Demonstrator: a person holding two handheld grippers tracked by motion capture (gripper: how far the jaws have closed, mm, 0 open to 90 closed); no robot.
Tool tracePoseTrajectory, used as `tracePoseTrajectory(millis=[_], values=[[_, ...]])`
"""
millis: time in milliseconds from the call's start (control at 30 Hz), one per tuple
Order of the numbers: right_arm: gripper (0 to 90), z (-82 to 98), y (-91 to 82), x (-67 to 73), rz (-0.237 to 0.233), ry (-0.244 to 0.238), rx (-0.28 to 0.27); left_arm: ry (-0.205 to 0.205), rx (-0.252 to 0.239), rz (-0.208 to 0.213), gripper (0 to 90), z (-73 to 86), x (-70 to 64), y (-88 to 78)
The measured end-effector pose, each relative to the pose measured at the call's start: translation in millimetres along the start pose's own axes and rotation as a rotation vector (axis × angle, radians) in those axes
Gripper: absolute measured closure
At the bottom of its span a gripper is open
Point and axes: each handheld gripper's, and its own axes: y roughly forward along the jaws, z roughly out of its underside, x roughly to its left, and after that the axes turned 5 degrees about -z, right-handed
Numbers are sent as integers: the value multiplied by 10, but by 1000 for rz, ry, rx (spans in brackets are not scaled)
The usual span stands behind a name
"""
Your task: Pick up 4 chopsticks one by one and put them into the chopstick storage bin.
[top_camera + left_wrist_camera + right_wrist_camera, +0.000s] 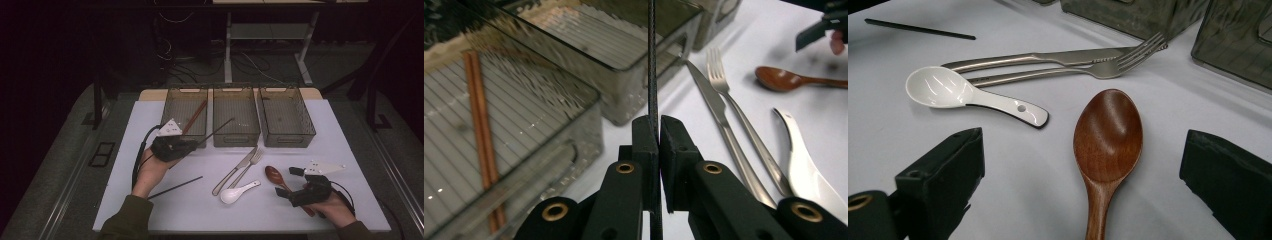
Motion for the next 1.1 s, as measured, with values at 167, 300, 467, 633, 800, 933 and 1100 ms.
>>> tracePoseTrajectory(millis=[167, 300, 467, 633, 800, 933, 1100], values=[[40, 2, 11, -2, 0, -4, 2, -11, -19, -18, 851, -77, 99, 29], [40, 1, 5, -7, 6, 5, 2, -14, -22, -39, 851, -124, 197, 63], [40, 1, 3, -7, 6, 4, 0, -37, -42, -61, 851, -179, 351, 72], [40, 1, 4, -10, 5, 4, 0, -56, -46, -86, 850, -233, 490, 81], [40, 0, 4, -6, 3, 3, 2, -78, -48, -109, 850, -312, 605, 117], [40, 0, 5, -9, 4, 3, 1, -76, -33, -129, 850, -379, 692, 163], [40, 0, 2, -6, 3, 3, 2, -94, -23, -174, 850, -419, 799, 240]])
